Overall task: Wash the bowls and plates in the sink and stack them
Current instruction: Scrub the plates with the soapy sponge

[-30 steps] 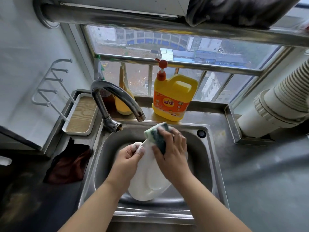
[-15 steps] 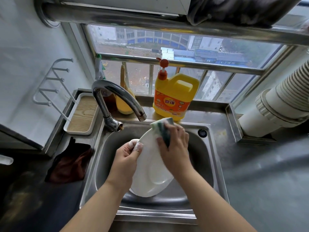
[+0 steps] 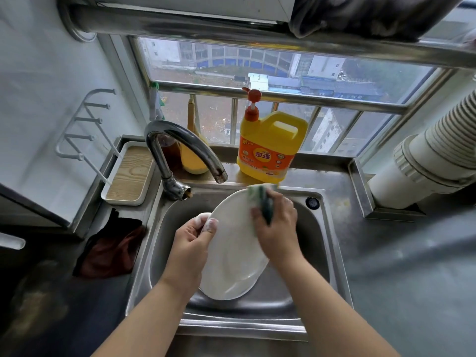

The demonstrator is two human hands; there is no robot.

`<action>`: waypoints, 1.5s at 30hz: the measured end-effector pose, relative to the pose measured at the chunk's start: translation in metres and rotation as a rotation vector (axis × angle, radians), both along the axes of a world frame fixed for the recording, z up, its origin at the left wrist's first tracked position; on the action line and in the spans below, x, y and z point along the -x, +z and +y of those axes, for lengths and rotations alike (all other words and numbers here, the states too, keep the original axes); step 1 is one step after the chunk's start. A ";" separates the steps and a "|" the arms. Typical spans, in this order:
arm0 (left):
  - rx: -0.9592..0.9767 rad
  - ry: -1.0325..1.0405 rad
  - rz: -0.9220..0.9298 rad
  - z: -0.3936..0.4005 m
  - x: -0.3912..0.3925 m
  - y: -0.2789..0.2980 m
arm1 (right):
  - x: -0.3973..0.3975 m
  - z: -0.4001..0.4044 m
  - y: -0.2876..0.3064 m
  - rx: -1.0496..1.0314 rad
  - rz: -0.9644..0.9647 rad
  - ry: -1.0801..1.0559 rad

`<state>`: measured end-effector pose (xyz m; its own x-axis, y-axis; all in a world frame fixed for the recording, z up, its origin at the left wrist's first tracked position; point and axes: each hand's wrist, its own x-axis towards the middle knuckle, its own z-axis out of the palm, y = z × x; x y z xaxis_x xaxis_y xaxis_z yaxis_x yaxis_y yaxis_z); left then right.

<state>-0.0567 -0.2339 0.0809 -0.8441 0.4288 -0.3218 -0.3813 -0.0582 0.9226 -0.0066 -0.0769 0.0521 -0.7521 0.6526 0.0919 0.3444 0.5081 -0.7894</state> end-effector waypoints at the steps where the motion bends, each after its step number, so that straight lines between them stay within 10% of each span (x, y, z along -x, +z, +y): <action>1: -0.005 0.006 -0.005 0.000 -0.001 0.000 | -0.001 0.010 -0.002 0.080 -0.042 -0.057; 11: 0.006 -0.019 0.019 0.005 -0.004 0.003 | -0.002 -0.036 0.015 -0.138 0.007 0.129; 18: -0.005 0.001 0.029 0.003 -0.006 0.010 | -0.010 0.012 0.001 0.248 -0.113 -0.188; 26: 0.001 -0.030 0.069 0.005 -0.009 0.014 | -0.007 -0.035 0.026 -0.137 0.040 0.090; 31: -0.004 0.006 0.027 0.005 -0.012 0.015 | -0.005 0.019 0.006 0.182 -0.081 -0.169; 41: -0.050 0.010 0.027 0.005 -0.009 0.017 | 0.000 -0.034 0.033 -0.090 0.016 0.103; 45: -0.057 0.049 0.014 0.003 -0.009 0.017 | 0.003 0.005 0.017 0.108 -0.003 -0.051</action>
